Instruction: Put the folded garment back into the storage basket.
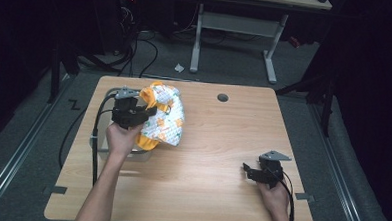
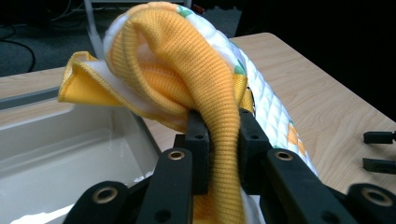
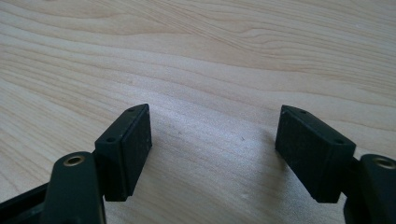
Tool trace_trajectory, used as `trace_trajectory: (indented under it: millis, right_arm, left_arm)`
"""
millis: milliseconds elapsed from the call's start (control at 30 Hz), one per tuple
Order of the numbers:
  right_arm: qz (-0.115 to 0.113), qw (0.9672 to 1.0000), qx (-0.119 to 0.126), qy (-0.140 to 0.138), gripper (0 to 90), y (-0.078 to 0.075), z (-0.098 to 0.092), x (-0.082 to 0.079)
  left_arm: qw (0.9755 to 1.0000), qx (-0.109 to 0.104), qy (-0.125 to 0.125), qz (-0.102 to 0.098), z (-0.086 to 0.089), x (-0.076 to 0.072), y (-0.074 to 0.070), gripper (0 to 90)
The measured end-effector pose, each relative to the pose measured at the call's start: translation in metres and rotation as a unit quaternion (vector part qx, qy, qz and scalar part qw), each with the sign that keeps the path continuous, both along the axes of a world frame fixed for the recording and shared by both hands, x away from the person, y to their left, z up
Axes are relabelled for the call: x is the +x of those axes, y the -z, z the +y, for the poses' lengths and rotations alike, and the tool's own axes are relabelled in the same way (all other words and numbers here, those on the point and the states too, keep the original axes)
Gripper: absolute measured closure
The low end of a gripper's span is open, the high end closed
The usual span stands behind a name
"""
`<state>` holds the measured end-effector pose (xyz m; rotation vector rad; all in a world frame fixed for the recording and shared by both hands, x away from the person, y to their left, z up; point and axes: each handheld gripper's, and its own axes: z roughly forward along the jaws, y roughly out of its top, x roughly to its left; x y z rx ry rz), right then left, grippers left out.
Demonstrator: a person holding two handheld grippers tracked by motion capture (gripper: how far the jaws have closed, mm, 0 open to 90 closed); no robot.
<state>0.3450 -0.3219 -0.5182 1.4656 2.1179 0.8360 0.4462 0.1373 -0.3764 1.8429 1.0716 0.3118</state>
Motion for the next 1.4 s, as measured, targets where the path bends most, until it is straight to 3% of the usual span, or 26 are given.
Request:
trace_trajectory:
  millis: [367,1400]
  right_arm:
    - [0.001,1.0000,0.000,0.000,27.3,0.000,0.000,0.000]
    - [0.000,1.0000,0.000,0.000,27.3,0.000,0.000,0.000]
  left_arm:
    - [0.9999,-0.007,-0.015,0.001,0.022,0.000,-0.002,78.2]
    - [0.9982,0.022,-0.053,0.019,0.062,0.008,0.009,78.1]
